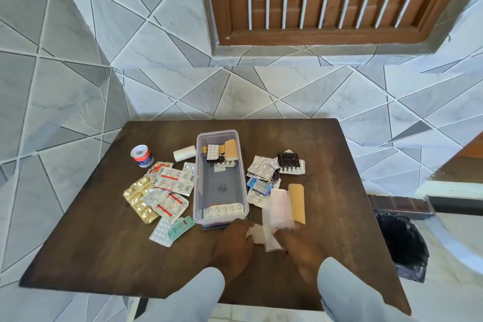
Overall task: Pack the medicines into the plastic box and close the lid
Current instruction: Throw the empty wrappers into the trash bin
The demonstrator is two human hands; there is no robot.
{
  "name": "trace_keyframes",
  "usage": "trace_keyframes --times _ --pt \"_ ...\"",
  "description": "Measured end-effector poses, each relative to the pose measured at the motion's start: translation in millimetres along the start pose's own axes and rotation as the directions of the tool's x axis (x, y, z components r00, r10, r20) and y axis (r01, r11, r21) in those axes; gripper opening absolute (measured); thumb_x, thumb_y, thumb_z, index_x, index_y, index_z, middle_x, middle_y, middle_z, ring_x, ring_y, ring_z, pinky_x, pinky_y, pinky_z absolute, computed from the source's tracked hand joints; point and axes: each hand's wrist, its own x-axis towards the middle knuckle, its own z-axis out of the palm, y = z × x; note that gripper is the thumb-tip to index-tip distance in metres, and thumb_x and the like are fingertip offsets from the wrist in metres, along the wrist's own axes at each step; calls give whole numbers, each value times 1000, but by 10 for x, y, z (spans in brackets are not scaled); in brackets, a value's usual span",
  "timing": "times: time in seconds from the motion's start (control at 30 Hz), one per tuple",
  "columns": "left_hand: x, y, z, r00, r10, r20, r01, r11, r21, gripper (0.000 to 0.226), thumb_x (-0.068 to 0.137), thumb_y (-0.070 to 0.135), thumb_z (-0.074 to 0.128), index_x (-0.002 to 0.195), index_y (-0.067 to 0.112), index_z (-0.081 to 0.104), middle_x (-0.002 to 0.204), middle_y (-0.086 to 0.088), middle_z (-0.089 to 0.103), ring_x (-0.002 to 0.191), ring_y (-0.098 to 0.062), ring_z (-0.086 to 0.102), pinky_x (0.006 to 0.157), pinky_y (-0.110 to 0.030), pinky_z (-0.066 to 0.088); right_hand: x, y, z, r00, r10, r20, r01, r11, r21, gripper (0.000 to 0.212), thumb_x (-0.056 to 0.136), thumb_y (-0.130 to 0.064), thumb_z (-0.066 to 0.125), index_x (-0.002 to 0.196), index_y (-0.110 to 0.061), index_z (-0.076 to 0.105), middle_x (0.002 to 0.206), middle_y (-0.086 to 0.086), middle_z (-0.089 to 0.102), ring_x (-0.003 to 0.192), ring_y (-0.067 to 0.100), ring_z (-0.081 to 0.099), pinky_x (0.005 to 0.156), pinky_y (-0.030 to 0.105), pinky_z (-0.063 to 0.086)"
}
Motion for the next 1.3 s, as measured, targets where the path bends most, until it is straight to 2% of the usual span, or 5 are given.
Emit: trace_keyframes --times 0.17,0.4,0.6,0.73,1.3 --pt "133 -33 117 968 114 223 -185 926 330 69 96 46 50 154 28 16 163 8 10 144 -25 30 113 -41 34 48 -183 -352 996 17 -82 -3 986 166 25 90 -18 65 112 -13 56 100 7 64 91 21 60 70 31 51" --pt "108 -145 150 965 149 216 -239 840 488 45 103 34 40 143 14 40 150 -9 42 130 -30 48 105 -40 42 -89 -66 -323 991 28 -127 -7 987 163 17 89 -23 67 100 -20 56 104 7 61 95 24 61 75 32 56" --pt "-22 29 -73 998 51 33 -51 999 -6 41 104 39 34 140 24 46 146 -1 49 131 -21 49 109 -34 39 -221 25 -229 979 -43 -201 65 992 105 25 88 -31 67 109 -17 64 109 5 67 95 23 67 63 22 57" --pt "1 289 -203 999 39 -31 -49 866 -498 9 99 29 52 100 24 59 104 -3 68 80 -18 67 71 -34 61 -357 20 -257 978 -86 -190 113 984 136 14 92 -26 63 102 -16 63 108 7 64 98 25 64 68 24 55" --pt "-180 2429 932 961 258 100 -117 706 -699 5 93 2 56 93 5 59 67 -15 61 43 -14 55 41 -24 46 -951 283 -2625 880 -223 -419 251 968 14 14 95 -16 53 88 -9 62 101 32 58 85 41 60 69 35 54"
